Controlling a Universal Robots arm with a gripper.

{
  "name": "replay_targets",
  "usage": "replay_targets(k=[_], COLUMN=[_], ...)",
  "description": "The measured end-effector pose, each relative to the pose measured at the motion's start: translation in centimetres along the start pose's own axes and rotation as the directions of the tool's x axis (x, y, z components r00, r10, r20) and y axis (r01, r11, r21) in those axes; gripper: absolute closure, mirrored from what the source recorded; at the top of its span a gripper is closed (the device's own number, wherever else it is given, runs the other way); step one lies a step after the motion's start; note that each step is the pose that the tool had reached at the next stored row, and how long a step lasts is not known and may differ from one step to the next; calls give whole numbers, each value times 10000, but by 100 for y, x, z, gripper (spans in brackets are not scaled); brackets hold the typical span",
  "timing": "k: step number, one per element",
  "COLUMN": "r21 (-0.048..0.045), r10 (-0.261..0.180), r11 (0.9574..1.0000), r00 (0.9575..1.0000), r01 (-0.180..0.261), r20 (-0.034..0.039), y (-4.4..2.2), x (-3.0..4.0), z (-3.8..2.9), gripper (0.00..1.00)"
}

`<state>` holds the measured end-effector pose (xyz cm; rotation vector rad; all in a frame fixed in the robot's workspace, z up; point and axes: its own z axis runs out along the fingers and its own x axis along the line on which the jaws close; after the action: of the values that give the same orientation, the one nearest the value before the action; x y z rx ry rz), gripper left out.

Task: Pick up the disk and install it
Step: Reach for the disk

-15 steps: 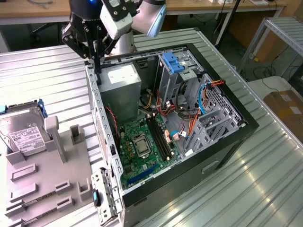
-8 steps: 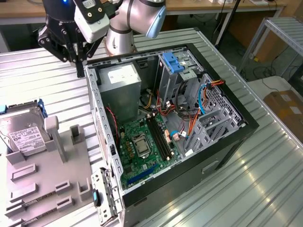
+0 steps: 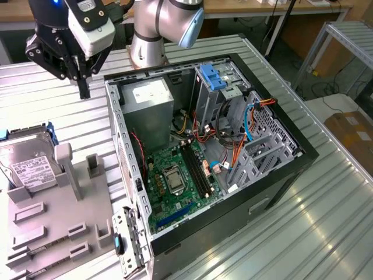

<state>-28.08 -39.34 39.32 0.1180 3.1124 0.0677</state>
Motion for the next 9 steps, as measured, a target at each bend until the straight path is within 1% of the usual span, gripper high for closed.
replay_targets(k=[2,4,5,7,9], r21=[1,0,1,1,1], r10=[1,0,0,0,-1], r11=[10000,10000,10000,10000,10000], r00=[10000,10000,10000,10000,10000], r01=[-1,0,0,0,1], r20=[-2,-1,-2,-1,-1], y=[-4,-15,-17,-18,-16], x=[62,219,276,338,437], z=[-3,-6,-8,-9,-11], gripper=[89,89,89,89,89])
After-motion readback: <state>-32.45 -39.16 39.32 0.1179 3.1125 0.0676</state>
